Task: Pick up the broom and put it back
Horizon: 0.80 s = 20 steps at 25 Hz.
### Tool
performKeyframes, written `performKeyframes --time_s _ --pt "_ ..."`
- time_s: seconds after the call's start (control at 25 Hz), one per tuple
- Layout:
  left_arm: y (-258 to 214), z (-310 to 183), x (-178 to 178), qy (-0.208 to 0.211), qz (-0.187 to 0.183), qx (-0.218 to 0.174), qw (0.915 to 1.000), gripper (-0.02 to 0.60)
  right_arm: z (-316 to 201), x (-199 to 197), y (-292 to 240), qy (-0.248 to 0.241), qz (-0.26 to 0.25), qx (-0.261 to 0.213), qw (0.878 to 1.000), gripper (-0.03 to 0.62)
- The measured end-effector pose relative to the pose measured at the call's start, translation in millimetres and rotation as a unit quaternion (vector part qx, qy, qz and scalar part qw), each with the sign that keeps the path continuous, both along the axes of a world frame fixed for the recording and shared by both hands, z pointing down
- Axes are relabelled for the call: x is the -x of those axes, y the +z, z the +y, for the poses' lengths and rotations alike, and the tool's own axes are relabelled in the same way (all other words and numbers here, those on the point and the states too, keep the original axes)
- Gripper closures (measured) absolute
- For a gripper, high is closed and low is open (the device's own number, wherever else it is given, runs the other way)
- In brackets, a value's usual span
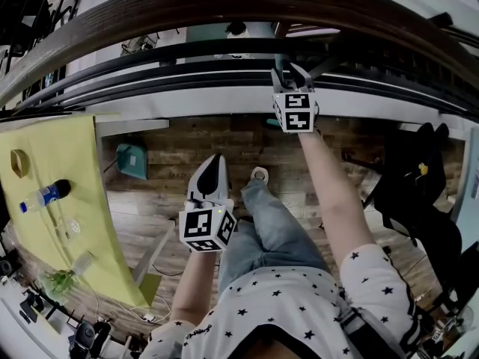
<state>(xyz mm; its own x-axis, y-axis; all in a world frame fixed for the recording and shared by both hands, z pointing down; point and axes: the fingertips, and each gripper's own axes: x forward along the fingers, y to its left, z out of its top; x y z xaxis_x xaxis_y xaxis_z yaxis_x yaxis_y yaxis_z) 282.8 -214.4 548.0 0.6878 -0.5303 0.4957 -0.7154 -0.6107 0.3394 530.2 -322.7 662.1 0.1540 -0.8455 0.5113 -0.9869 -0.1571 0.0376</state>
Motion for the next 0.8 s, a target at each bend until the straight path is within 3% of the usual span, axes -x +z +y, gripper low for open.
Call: performKeyframes --time_s 0.2,0.52,0.8 --pt "-6 18 10 0.006 0.003 -0.007 1.0000 0.569 25 15 -23 0.010 -0.007 -0.016 1.000 0.466" --pt "-15 53 40 0.012 0.004 -0.014 0.9998 0.569 81 64 -53 0.018 -0.012 -0.035 0.999 0.572" --pt "-26 97 68 0.020 0.006 -0.025 0.9995 0.569 140 104 -92 0.016 -0.013 -0.058 0.998 0.599"
